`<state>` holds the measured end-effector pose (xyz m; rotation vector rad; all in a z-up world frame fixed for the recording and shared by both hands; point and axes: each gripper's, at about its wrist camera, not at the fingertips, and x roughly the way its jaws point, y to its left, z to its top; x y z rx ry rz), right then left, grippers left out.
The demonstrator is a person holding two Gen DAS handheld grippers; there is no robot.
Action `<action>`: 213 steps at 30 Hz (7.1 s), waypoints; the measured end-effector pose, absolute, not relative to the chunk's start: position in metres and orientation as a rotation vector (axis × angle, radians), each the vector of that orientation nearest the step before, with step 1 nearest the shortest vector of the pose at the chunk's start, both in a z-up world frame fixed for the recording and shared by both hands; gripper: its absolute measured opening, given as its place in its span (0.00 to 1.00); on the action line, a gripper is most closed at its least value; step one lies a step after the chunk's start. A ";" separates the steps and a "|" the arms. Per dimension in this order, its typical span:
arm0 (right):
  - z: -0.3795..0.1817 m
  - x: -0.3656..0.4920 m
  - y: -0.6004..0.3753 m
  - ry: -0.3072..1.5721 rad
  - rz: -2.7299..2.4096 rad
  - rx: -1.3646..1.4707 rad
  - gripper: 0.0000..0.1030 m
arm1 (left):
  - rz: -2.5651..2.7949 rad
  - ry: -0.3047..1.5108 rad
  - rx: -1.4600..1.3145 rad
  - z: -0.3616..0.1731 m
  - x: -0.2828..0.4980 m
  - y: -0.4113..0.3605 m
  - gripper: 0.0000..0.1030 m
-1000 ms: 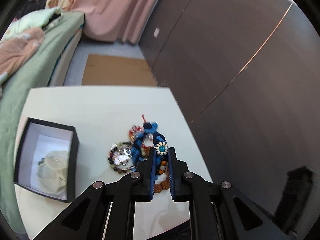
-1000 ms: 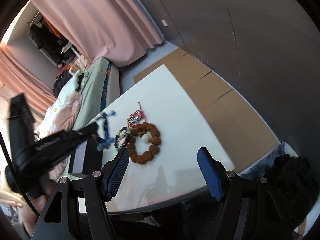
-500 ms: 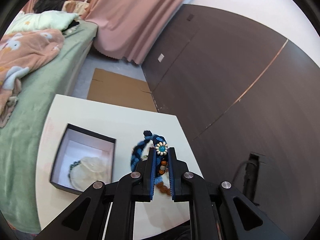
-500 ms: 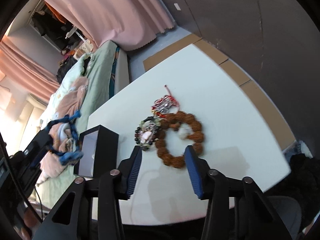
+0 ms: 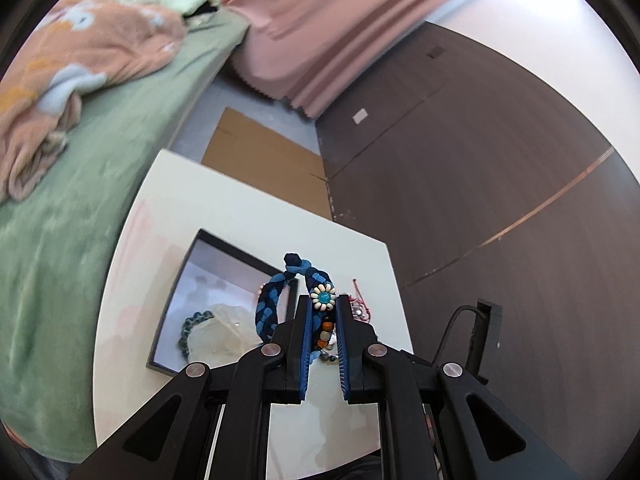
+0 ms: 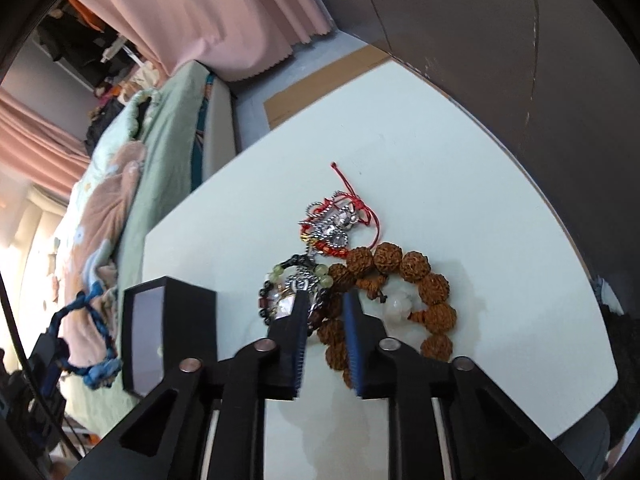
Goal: Organize jewelry
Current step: 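Carry the blue bracelet into the box with left while right grasps the green bead bracelet, then lower the green bead bracelet into the black box and open the right tool, then move both tools back over the remaining jewelry on the table, then grasp the brown seed-bead bracelet with right while left grasps the silver butterfly chain, then carry the brown bracelet into the black box and open the right tool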
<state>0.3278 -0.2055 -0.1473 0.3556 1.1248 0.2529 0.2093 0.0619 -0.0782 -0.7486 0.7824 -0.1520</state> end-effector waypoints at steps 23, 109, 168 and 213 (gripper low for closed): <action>-0.105 0.318 -0.210 1.042 0.351 0.357 0.09 | -0.120 0.821 -0.864 -0.090 0.211 0.075 0.77; -0.121 0.270 -0.332 0.986 0.262 0.545 0.62 | -0.181 1.163 -0.310 -0.136 0.284 -0.094 0.01; -0.160 0.278 -0.288 1.074 0.202 0.300 0.19 | -0.054 1.205 -0.094 -0.146 0.277 -0.093 0.22; -0.045 0.248 -0.263 0.878 0.299 0.277 0.19 | -0.207 0.851 -0.449 -0.059 0.221 -0.013 0.02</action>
